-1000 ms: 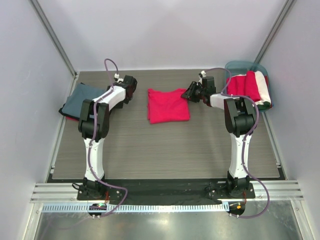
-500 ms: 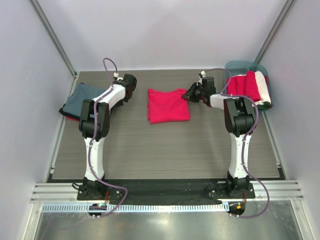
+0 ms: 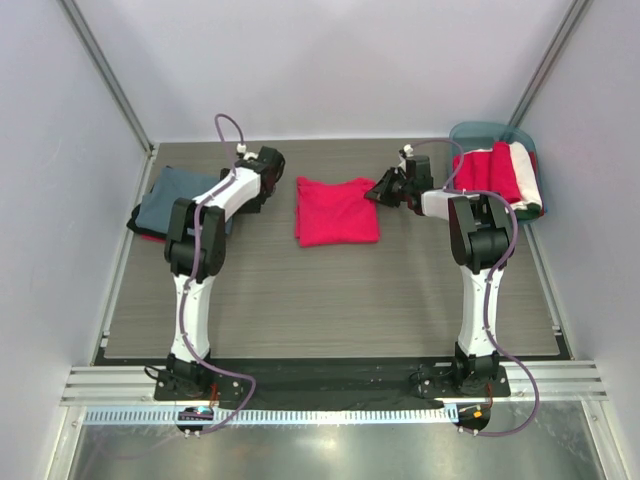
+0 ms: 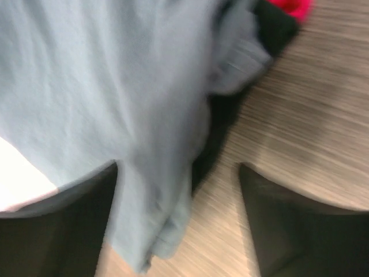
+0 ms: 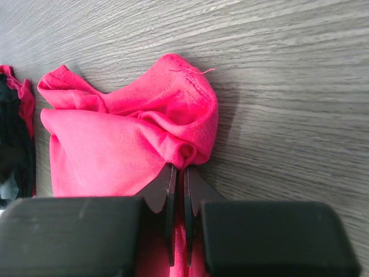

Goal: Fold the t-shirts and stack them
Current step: Fold the tshirt, then neatly place the folded tshirt to the corner

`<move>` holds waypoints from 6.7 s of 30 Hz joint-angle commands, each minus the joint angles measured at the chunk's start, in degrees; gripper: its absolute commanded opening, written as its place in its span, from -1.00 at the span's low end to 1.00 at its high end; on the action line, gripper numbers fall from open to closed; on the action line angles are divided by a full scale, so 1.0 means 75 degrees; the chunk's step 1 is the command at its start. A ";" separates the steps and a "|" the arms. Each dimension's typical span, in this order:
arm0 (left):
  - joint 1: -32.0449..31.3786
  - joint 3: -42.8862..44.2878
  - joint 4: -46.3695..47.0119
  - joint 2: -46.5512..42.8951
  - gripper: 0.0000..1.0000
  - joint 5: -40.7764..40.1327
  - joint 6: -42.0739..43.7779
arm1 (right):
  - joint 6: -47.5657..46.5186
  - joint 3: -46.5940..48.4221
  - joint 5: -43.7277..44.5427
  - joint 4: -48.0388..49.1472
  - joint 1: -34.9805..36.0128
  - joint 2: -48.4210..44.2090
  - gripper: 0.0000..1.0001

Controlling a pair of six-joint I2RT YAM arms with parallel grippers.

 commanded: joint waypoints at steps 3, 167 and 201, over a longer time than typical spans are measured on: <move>-0.0845 0.0184 0.0312 -0.0898 0.97 0.0135 -0.0429 | -0.0051 -0.0132 -0.0072 0.0135 -0.0036 -0.0451 -0.80; 0.5657 0.1943 -0.0486 -0.3207 -1.00 0.7519 -0.1988 | -0.0437 0.6852 0.4498 -0.0591 0.6069 0.1307 -0.97; 0.5868 0.1239 -0.0146 -0.2880 -1.00 0.7776 -0.2059 | -0.0286 0.7356 0.4920 -0.0989 0.6058 0.1904 -0.97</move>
